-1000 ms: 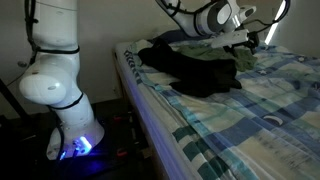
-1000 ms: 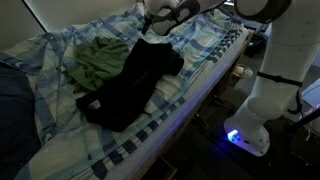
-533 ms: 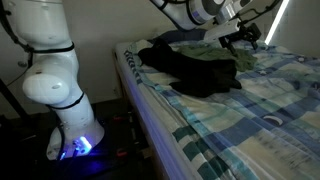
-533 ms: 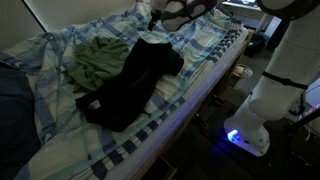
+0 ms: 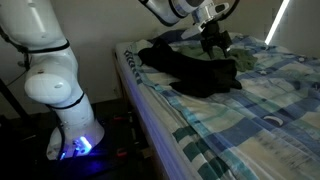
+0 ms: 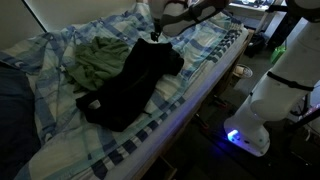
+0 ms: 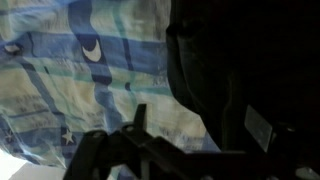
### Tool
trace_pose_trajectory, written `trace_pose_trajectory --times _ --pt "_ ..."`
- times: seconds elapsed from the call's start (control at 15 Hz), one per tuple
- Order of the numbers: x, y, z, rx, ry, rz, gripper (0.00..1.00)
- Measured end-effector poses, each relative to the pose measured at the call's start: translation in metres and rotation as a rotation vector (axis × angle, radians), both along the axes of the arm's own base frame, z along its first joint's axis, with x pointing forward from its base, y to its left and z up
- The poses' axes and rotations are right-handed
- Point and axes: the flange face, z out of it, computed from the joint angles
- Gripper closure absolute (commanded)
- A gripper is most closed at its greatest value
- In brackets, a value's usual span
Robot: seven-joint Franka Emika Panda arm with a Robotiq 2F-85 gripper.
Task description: Unfold the black shirt
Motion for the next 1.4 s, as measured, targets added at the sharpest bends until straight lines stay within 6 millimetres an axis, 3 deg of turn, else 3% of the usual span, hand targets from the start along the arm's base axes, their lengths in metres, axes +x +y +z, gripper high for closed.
trace_pose_trajectory --times 0.27,0.53,0.93,1.4 --pt "-0.022 0.024 -0.019 0.044 0.070 -0.095 0.00" --pt "-0.029 0.046 -0.030 0.080 0.057 -0.062 0.00" --pt "-0.026 0.046 -0.029 0.079 0.060 -0.083 0.00" --pt "-0.031 0.050 -0.035 -0.006 0.136 -0.320 0.00"
